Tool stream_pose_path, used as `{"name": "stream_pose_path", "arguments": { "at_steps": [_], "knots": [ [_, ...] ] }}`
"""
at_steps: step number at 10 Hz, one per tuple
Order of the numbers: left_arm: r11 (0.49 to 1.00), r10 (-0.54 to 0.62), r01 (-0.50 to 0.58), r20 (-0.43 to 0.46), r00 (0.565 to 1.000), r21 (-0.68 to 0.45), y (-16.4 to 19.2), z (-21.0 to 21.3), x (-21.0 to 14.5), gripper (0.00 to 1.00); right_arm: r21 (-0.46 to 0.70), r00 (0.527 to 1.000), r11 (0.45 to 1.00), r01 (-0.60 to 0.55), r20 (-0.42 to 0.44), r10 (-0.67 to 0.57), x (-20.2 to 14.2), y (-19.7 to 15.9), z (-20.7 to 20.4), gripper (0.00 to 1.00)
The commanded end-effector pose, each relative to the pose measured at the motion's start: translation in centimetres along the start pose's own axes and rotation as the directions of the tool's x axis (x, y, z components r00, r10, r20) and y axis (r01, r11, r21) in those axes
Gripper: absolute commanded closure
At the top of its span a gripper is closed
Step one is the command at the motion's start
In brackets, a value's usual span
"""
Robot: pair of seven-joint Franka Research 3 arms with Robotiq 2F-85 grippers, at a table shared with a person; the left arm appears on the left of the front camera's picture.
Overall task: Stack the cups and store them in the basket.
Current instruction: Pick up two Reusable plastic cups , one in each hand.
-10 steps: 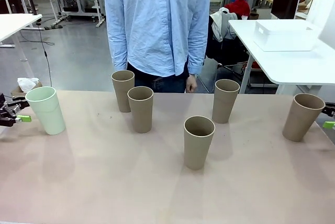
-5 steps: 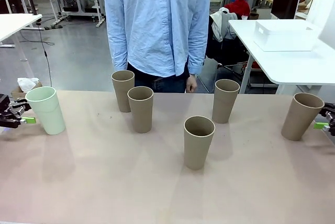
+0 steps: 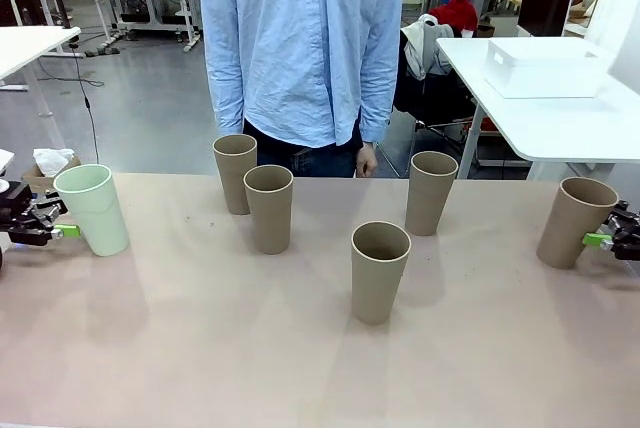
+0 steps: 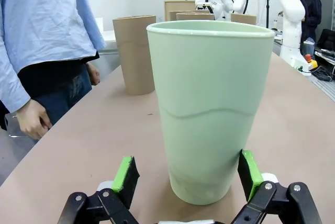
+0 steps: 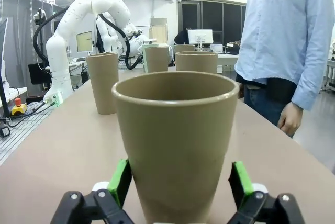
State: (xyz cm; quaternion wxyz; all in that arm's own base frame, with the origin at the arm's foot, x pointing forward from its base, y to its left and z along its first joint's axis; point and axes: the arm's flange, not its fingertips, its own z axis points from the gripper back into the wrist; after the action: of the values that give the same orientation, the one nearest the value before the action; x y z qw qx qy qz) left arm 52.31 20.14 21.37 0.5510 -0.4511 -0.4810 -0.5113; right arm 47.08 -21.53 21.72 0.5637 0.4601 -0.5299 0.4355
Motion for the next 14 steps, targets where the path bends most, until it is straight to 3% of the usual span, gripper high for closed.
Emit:
{"name": "stream_pose_path", "arguments": {
  "at_steps": [1,5,14],
  "knots": [
    [1.000,0.014,-0.014,0.001,1.000,-0.008,0.8,-0.8,0.1,0.00,-0.012,1.000,1.000,0.004,-0.013,-0.005,-0.2,-0.7,-0.7,0.00],
    [0.997,0.020,-0.018,0.027,0.999,-0.080,-0.4,-1.6,0.8,0.00,-0.004,0.999,1.000,0.027,-0.027,-0.027,-0.7,-0.9,-1.1,0.00],
    [0.994,0.005,0.006,0.101,0.995,-0.109,-1.4,-6.2,1.5,0.00,-0.023,0.998,0.998,0.062,-0.011,-0.062,-0.7,-0.7,-2.6,0.00]
  ]
}}
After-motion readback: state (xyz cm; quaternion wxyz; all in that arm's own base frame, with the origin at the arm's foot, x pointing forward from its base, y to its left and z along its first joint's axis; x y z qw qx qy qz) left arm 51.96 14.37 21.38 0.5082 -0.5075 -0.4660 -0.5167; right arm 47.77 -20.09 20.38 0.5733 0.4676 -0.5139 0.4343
